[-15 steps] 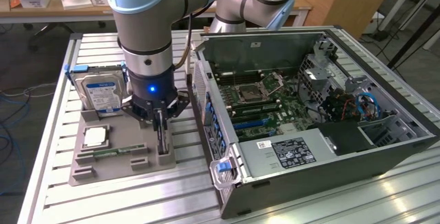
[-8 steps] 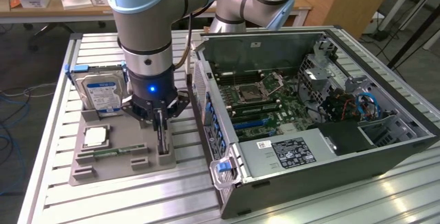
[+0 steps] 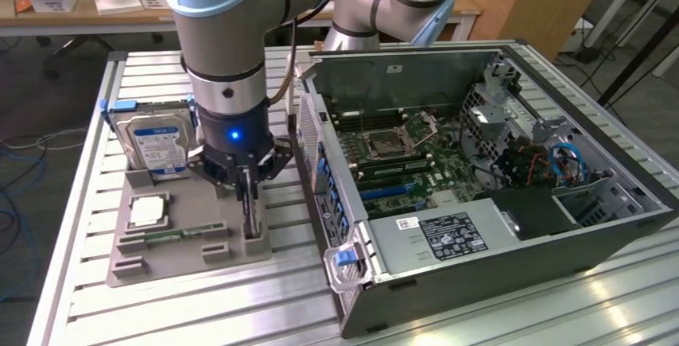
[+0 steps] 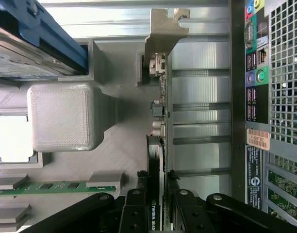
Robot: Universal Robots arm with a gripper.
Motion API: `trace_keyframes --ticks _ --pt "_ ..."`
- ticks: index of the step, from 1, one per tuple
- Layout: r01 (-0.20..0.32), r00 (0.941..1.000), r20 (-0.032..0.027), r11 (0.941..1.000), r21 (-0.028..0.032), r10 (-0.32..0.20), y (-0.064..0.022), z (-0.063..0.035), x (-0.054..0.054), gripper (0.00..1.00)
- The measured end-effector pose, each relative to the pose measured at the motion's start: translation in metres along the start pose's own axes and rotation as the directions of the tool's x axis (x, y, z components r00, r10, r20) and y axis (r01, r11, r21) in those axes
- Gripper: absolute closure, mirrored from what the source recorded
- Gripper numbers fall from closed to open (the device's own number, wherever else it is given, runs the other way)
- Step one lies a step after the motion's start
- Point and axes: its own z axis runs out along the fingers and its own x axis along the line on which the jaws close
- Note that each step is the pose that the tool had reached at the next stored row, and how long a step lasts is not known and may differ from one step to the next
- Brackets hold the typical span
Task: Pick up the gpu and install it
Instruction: 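Pick up the gpu and move the gpu toward the slot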
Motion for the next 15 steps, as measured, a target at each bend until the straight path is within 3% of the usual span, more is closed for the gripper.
trace_keyframes --ticks 5,15 --pt "0.000 1.0000 0.0001 1.0000 -0.0001 0.000 0.0001 -0.0065 -0.0001 0.74" --pt "0.000 1.0000 0.0001 1.0000 -0.0001 0.000 0.0001 -0.0077 -0.0002 0.74"
